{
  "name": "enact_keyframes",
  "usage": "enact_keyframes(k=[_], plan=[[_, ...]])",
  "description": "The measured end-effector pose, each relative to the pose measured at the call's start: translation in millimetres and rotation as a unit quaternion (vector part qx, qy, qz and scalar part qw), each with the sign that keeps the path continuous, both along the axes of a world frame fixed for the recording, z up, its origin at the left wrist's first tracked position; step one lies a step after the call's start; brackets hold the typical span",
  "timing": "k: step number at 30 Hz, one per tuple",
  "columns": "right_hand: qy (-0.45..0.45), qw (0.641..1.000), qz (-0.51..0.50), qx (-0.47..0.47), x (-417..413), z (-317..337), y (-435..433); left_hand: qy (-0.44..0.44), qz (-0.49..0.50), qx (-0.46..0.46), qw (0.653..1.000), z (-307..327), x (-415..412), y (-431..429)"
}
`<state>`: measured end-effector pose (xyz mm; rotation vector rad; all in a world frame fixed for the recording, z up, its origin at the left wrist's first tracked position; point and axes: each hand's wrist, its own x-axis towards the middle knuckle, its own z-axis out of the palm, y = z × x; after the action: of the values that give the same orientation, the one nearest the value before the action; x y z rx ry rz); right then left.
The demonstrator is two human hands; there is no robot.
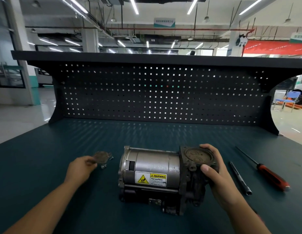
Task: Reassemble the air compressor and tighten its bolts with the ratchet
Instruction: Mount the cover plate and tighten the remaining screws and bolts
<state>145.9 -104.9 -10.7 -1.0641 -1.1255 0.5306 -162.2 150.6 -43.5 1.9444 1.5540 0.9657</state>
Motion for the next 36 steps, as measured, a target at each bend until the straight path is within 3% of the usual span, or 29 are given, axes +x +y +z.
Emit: enact_keyframes(k=[7,11,15,19,22,25,30,33,36], plan=[[0.002,1.0,0.004,0.013,0.4,-0.1,1.5,0.082,-0.01,0.029,0.996,-7.9,9.2,10.8],[0.006,1.0,0.003,0.027,-1.0,-1.9,2.8,0.046,0.053,0.038,0.997,-3.9,10.7,21.8],[0.007,0.999,0.0,0.038,-0.9,-2.7,3.6,0.148,0.113,-0.082,0.979,2.4,25.9,34.6],[0.009,0.999,0.004,0.042,-0.1,-4.3,5.3,0.164,0.079,-0.096,0.979,7.8,41.0,44.1],[0.009,0.999,-0.002,0.043,1.2,-4.2,5.9,0.102,0.084,-0.126,0.983,10.0,43.3,52.1],[0.009,0.999,-0.002,0.039,0.7,-4.2,5.6,-0.026,0.077,-0.115,0.99,4.5,42.0,56.7],[0.012,1.0,0.0,0.028,-0.8,-2.8,4.7,-0.234,0.121,-0.097,0.96,-7.1,39.6,60.5],[0.007,1.0,-0.003,0.02,-2.3,-0.6,3.3,-0.284,0.142,-0.031,0.948,9.9,43.2,47.7],[0.005,1.0,-0.004,0.007,-2.6,1.0,1.1,-0.31,0.069,0.077,0.945,50.8,54.8,14.0]])
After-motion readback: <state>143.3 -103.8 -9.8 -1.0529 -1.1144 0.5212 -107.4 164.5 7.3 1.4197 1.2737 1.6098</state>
